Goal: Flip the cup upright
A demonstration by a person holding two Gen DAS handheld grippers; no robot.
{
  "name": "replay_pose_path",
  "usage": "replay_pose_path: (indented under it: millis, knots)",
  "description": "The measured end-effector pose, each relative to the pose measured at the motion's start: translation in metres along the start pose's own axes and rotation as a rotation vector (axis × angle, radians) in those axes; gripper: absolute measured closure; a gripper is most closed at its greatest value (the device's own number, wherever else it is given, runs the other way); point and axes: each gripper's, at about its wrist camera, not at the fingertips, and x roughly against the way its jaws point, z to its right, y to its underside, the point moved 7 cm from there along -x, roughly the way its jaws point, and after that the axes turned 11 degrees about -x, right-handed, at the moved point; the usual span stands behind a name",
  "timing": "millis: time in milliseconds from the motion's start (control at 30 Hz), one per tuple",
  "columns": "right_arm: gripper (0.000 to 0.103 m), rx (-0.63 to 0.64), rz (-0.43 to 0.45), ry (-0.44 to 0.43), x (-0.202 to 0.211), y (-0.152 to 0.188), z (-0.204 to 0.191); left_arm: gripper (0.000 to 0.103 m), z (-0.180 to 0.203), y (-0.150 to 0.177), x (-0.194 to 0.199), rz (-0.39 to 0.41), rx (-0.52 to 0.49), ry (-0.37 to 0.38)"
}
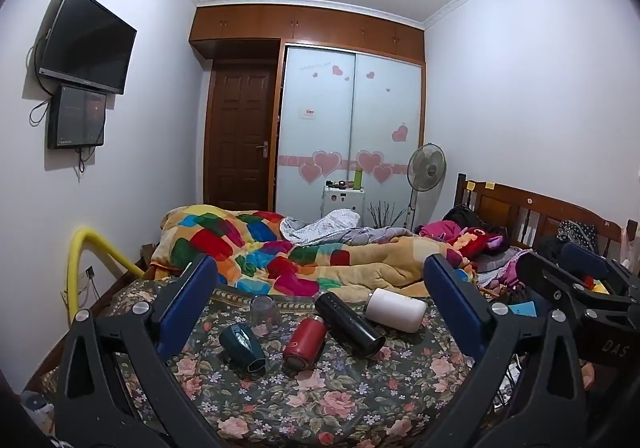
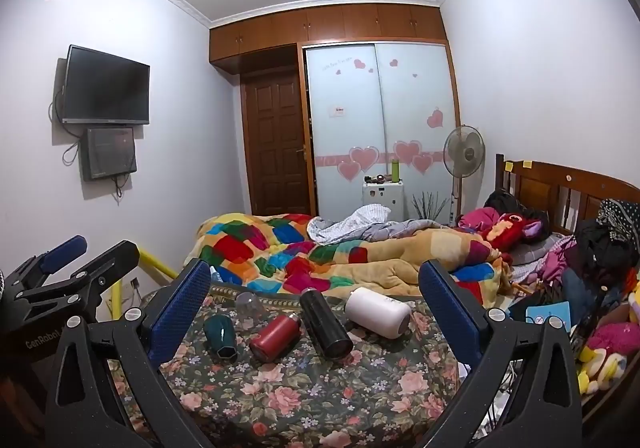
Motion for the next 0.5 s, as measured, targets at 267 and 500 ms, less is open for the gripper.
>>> replay_pose_path:
  millis: [267,500]
  knots:
    - [0.0,-0.002,-0.001,0.0,0.0021,-0.0014,0.001,0.0,-0.0026,0.0006,-0.0024,-0.003,0.01,-0.002]
    - [0.0,-0.004,-0.001,0.0,0.0029,-0.0002,0.002,0.0,-0.0036,0.0011,-0.0026,-0.001,0.012,-0.001]
